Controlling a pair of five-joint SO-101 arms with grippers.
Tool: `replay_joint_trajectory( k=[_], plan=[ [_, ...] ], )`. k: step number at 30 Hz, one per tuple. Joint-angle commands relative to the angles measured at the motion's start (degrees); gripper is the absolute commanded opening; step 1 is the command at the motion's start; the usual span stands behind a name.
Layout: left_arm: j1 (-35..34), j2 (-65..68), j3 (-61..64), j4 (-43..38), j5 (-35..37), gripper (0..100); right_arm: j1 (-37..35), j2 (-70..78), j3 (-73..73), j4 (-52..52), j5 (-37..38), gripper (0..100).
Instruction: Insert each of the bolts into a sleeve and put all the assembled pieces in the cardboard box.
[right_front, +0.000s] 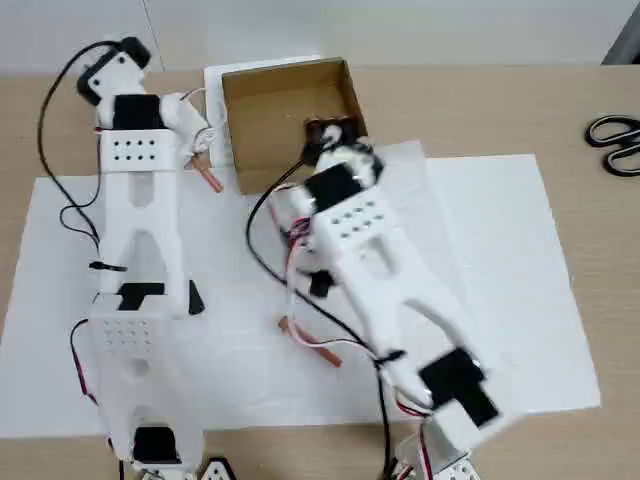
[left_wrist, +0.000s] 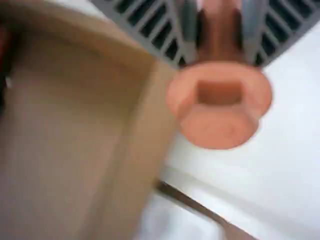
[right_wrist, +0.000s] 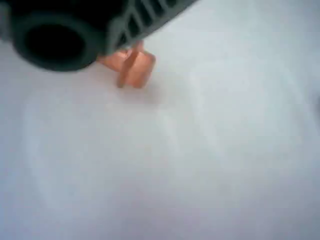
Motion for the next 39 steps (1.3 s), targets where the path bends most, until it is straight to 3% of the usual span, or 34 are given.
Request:
replay_joint_trajectory(
  k=[1,6,10,15,20,30,35,39],
  plan=[
    [3.8,-1.1,-4.0,-1.4,-2.6,1,10.4,-9.5,-3.0,-4.1,7.6,0.4],
    [8.9,-1.5,-9.8,2.0,-3.5,1,23.6,-21.5,-3.4,-12.1,26.2,0.4],
    [15.4,-1.5,-21.8,9.2,-5.3,1,24.0,-31.9,-3.3,-13.4,36.4,0.4],
    [25.7,-4.0,-30.8,9.1,-9.1,1,23.3,-41.1,0.9,-14.0,43.0,0.4],
    [30.2,-13.5,-31.0,9.1,-9.1,3,21.8,-53.5,13.5,-15.6,46.8,0.4],
    [35.7,-25.2,-31.2,7.9,-13.4,0,22.2,-90.1,50.4,-30.5,47.4,0.2],
    [44.5,-25.5,-31.3,3.7,-20.5,0,22.2,-106.2,68.0,-40.3,47.4,0.2],
    [51.0,-25.0,-31.1,-0.6,-21.6,0,23.2,-105.8,72.6,-42.8,46.9,0.2]
  ],
)
